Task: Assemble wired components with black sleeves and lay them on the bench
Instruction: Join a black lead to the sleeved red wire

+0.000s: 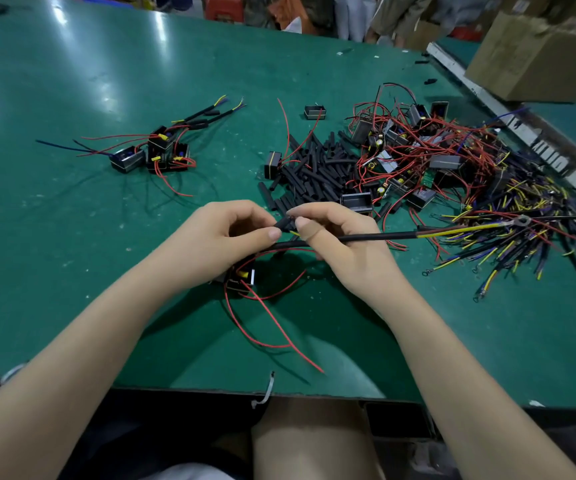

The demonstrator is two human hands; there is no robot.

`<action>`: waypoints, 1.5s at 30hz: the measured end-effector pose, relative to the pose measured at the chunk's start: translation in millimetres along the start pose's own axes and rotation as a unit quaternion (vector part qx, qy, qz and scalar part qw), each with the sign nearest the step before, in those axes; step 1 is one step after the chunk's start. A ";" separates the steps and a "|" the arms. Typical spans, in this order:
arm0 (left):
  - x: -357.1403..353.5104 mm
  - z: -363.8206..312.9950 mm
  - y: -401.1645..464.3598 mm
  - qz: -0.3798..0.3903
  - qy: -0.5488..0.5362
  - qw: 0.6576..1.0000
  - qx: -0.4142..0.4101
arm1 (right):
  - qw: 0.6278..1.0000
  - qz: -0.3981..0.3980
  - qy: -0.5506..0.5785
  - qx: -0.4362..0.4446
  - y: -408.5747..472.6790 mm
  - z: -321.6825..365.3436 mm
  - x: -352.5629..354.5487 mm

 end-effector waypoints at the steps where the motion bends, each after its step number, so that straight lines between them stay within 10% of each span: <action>1: 0.7 0.9 -0.9 -0.001 -0.003 1.000 0.001 | 1.000 -0.002 0.007 -0.007 0.2 -1.6 0.2; 29: -1.1 9.8 -27.1 -0.049 -0.127 0.989 0.063 | 1.000 -0.009 -0.017 -0.017 -2.7 -2.3 -8.2; 45: 8.5 -15.2 -28.4 -0.091 0.035 0.995 0.006 | 0.997 -0.003 0.069 -0.026 -4.1 4.0 -9.2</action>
Point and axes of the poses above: each hand's wrist, its own y-axis towards the middle knuckle, its own x-axis out of the back of the hand, z = x × y, the point moved 10 cm from there along y, towards the middle knuckle, and after that the axes turned 1 degree about z, right-handed, at the moved point
